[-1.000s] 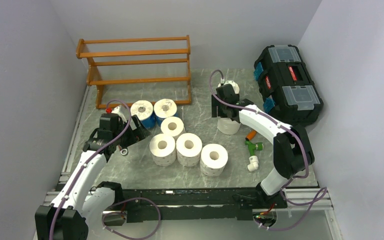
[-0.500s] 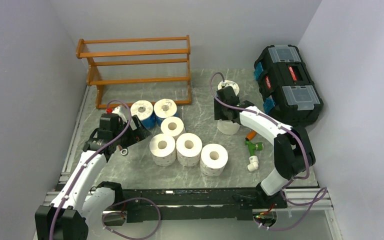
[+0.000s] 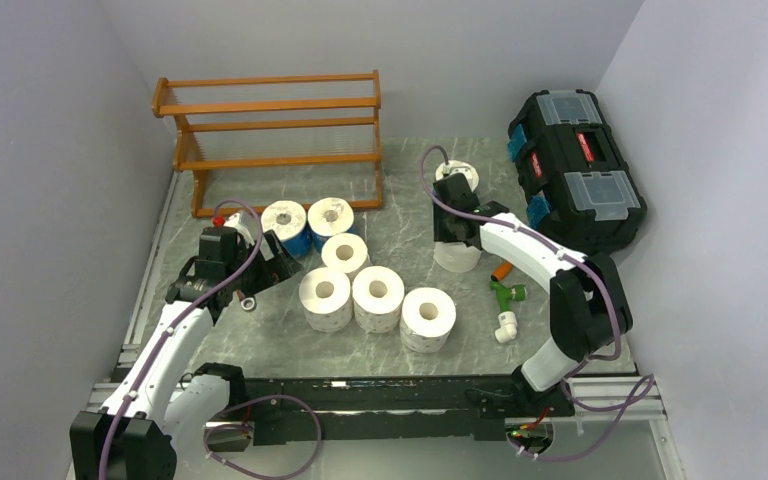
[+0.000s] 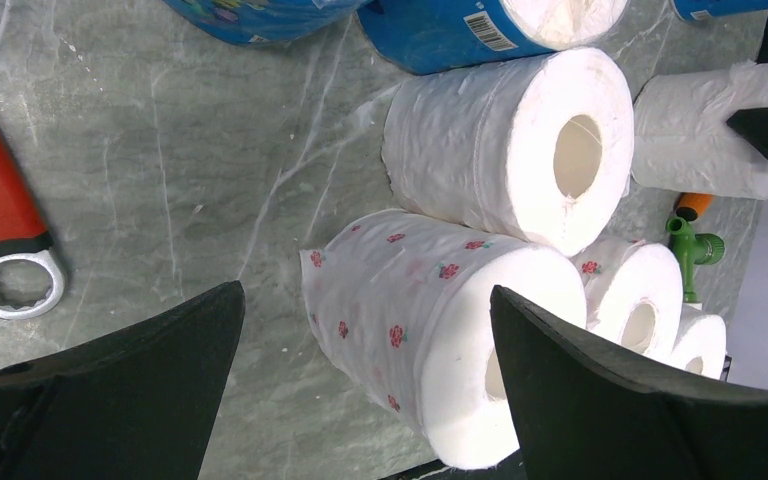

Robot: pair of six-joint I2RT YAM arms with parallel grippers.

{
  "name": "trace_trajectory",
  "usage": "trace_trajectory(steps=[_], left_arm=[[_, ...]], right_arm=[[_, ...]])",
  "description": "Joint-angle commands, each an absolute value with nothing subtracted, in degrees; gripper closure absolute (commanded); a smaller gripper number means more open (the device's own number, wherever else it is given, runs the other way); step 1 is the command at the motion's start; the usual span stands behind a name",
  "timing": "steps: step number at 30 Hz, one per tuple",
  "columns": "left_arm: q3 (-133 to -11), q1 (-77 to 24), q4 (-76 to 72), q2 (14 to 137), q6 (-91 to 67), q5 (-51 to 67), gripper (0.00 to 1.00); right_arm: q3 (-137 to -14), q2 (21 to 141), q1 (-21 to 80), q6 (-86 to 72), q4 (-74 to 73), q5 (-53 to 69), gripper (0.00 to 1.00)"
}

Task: Place and organize the paper towels onto the shelf
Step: Pick up the paper towel from the center of the board.

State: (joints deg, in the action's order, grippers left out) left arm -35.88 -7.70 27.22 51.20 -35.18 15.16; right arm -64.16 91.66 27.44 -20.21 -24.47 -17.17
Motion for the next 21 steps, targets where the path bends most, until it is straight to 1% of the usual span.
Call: trace_trajectory(steps=[1,6,11,16,21], left_arm=[[-36.01,-7.56,25.71,50.16,-35.31,15.90,0.01],[-37.11,-7.56,26.88,50.32,-34.57,15.37,0.01],[-38.50,-7.55,28.10,50.40,-33.87,15.00,0.01],[-38.67,-7.56,28.17,50.01,-34.27,15.01,0.01],[-39.29,-7.56,28.25,50.01,-34.84,15.01,0.01]], right_arm=[[-67.78,85.78,27.94,-19.76,-26.92,-17.76,0.72],[-73.78,82.48,28.36,-19.10,-29.52,-18.93,0.73],[-83.44,83.82,29.89,-18.13,-31.79,-19.99,0.74],[-96.84,88.80,32.00,-15.81,-34.28,-20.13,0.74],[-114.30,98.65,34.60,-12.54,-39.01,-19.82,0.74]])
